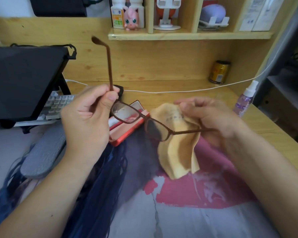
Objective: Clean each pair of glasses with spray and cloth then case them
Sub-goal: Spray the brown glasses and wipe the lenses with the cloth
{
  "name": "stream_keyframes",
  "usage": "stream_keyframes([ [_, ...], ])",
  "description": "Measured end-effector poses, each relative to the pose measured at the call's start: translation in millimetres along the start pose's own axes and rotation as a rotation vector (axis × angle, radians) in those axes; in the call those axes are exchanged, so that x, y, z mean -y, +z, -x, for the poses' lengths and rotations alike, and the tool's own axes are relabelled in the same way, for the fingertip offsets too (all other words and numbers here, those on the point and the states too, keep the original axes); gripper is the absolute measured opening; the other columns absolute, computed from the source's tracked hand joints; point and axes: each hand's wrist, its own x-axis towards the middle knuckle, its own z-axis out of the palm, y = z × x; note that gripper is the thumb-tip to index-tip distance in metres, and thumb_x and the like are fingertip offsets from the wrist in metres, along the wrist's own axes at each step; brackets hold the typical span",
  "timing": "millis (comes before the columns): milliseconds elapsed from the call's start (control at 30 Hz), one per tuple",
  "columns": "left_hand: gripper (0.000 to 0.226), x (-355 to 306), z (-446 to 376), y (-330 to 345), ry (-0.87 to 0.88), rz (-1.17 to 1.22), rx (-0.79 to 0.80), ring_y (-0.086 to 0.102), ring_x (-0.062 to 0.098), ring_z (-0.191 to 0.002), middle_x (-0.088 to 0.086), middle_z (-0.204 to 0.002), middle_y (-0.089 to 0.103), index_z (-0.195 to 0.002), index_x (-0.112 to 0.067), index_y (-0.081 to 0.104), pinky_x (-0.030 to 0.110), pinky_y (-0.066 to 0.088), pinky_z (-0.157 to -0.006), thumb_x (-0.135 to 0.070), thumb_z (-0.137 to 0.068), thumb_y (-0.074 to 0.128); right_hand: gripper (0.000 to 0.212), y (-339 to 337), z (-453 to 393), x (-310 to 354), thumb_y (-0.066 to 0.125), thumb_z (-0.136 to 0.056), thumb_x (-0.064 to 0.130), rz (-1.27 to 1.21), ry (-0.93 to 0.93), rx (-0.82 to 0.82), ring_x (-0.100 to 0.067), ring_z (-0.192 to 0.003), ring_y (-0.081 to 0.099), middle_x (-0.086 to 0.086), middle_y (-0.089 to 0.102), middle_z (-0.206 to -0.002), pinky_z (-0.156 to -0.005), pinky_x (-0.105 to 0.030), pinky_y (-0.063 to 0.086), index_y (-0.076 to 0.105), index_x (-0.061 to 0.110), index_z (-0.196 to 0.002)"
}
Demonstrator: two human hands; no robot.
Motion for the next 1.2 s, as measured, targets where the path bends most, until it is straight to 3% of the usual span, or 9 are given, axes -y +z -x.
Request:
stream_keyframes([
  [233, 0.018, -4.1, 7.1, 5.7, -0.067, 0.028, 0.058, 0.067, 0.004, -0.091, -0.011, -0.094, 0.072, -0.101, -0.028, 0.070, 0.022, 0.049, -0.084, -0.010, -0.098, 0.065, 0.020, -4.7, -11.4, 10.3, 0.044, -0.103, 0.006, -0.158, -0.040, -0.004, -0.018, -0.072, 0.069, -0.009, 0.070, -0.080, -0.069, -0.033, 0.057, 0.062, 0.008, -0.093],
  [367, 0.022, -10.0, 8.2, 9.0, -0.091, 0.070, 0.056, 0.066, -0.001, -0.089, -0.008, -0.096, 0.071, -0.099, -0.027, 0.069, 0.015, 0.048, -0.083, -0.005, -0.097, 0.065, 0.035, -0.9, -13.0, 16.5, 0.057, -0.097, 0.029, -0.359, -0.004, 0.123, -0.030, -0.110, 0.065, -0.018, 0.066, -0.114, -0.097, -0.042, 0.053, 0.063, 0.002, -0.118],
  [500, 0.019, -11.1, 8.6, 10.2, -0.123, 0.089, 0.061, 0.066, -0.005, -0.088, -0.004, -0.096, 0.070, -0.104, -0.020, 0.069, 0.010, 0.048, -0.079, -0.003, -0.097, 0.064, 0.037, -0.4, -8.8, 3.6, 0.070, -0.076, 0.006, 0.033, 0.109, 0.184, -0.025, -0.083, 0.068, -0.015, 0.069, -0.096, -0.071, -0.033, 0.060, 0.064, 0.002, -0.112],
  [600, 0.017, -9.8, 8.6, 8.9, -0.110, 0.072, 0.074, 0.066, -0.002, -0.089, -0.004, -0.096, 0.071, -0.105, -0.018, 0.070, 0.011, 0.048, -0.081, -0.004, -0.097, 0.064, 0.018, -1.0, 0.7, 11.1, 0.062, -0.088, -0.003, 0.153, 0.102, 0.183, -0.017, -0.067, 0.067, -0.010, 0.070, -0.082, -0.058, -0.026, 0.057, 0.070, 0.003, -0.103],
  [700, 0.017, -13.5, 8.8, 9.4, -0.090, 0.072, 0.077, 0.067, 0.000, -0.090, -0.002, -0.097, 0.071, -0.105, -0.017, 0.070, 0.013, 0.049, -0.081, -0.004, -0.096, 0.065, 0.014, -2.9, 10.3, 25.4, 0.055, -0.099, 0.006, 0.264, -0.065, 0.041, -0.012, -0.062, 0.062, -0.005, 0.064, -0.075, -0.049, -0.022, 0.051, 0.067, 0.010, -0.092],
  [833, 0.022, -27.6, 11.2, 15.1, -0.071, 0.157, 0.085, 0.067, -0.008, -0.086, 0.013, -0.094, 0.065, -0.110, -0.004, 0.064, 0.005, 0.050, -0.077, 0.011, -0.095, 0.058, 0.013, -0.8, 12.8, 28.2, 0.050, -0.103, 0.025, 0.574, -0.493, -0.449, -0.007, -0.070, 0.063, 0.000, 0.065, -0.086, -0.061, -0.030, 0.054, 0.060, 0.028, -0.111],
  [900, 0.021, -27.6, 11.5, 16.5, -0.048, 0.143, 0.088, 0.067, -0.007, -0.087, 0.008, -0.093, 0.067, -0.106, -0.008, 0.066, 0.008, 0.050, -0.079, 0.009, -0.095, 0.059, 0.025, 2.2, 8.4, 22.5, 0.052, -0.103, 0.021, 0.362, -0.427, -0.316, -0.019, -0.088, 0.070, -0.005, 0.071, -0.100, -0.077, -0.040, 0.056, 0.059, 0.034, -0.122],
  [1033, 0.011, -20.0, 14.3, 17.3, -0.024, 0.108, 0.107, 0.065, -0.001, -0.090, 0.000, -0.093, 0.069, -0.096, -0.013, 0.069, 0.011, 0.046, -0.081, -0.005, -0.096, 0.062, 0.027, 23.1, 3.6, 2.9, 0.049, -0.099, 0.003, -0.138, -0.092, 0.108, -0.042, -0.116, 0.062, -0.034, 0.062, -0.126, -0.101, -0.052, 0.045, 0.057, -0.003, -0.124],
  [1200, 0.010, -14.2, 16.8, 17.8, -0.021, 0.126, 0.137, 0.067, 0.025, -0.093, -0.006, -0.094, 0.071, -0.097, -0.019, 0.073, 0.026, 0.050, -0.085, -0.020, -0.096, 0.062, 0.028, 33.0, 9.0, -11.6, 0.054, -0.093, 0.002, -0.217, 0.070, 0.306, -0.034, -0.108, 0.064, -0.024, 0.068, -0.120, -0.105, -0.051, 0.046, 0.068, -0.001, -0.118],
])
